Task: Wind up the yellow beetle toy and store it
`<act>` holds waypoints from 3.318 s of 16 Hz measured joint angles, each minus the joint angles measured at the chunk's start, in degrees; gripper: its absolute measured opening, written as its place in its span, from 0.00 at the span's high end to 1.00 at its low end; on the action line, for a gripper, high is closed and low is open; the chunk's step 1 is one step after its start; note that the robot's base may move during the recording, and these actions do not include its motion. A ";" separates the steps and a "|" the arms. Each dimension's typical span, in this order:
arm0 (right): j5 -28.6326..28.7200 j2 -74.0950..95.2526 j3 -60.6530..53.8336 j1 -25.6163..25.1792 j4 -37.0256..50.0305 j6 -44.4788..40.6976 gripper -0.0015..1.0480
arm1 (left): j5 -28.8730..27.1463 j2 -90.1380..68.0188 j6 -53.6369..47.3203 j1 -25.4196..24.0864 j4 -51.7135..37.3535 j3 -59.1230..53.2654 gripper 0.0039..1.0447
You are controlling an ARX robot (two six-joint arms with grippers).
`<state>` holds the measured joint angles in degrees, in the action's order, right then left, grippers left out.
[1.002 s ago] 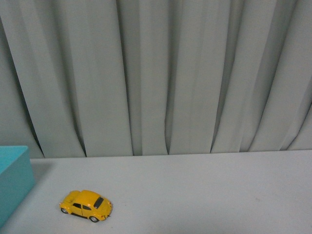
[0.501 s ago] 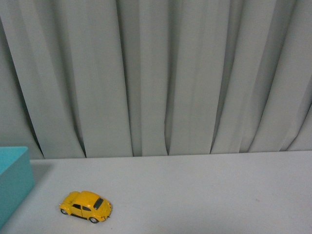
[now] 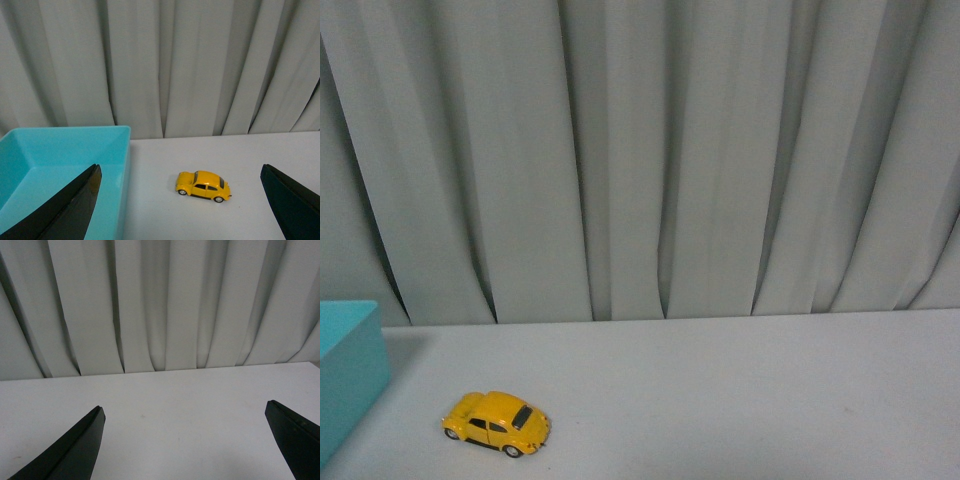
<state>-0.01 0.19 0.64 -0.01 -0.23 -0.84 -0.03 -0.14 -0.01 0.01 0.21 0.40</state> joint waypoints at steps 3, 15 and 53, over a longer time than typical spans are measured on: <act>0.15 0.00 0.00 0.00 0.02 0.00 0.06 | -16.22 -21.68 14.14 7.78 22.75 12.83 0.06; -0.02 0.02 0.00 0.00 -0.02 0.00 0.06 | 20.90 -86.44 -60.81 5.03 26.91 65.83 0.06; -0.02 0.02 0.00 0.00 -0.02 0.02 0.06 | -5.29 -130.84 -69.51 11.82 43.21 92.72 0.06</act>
<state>-0.03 0.21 0.64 -0.01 -0.25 -0.82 -5.32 -130.98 -69.52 11.84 43.42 93.12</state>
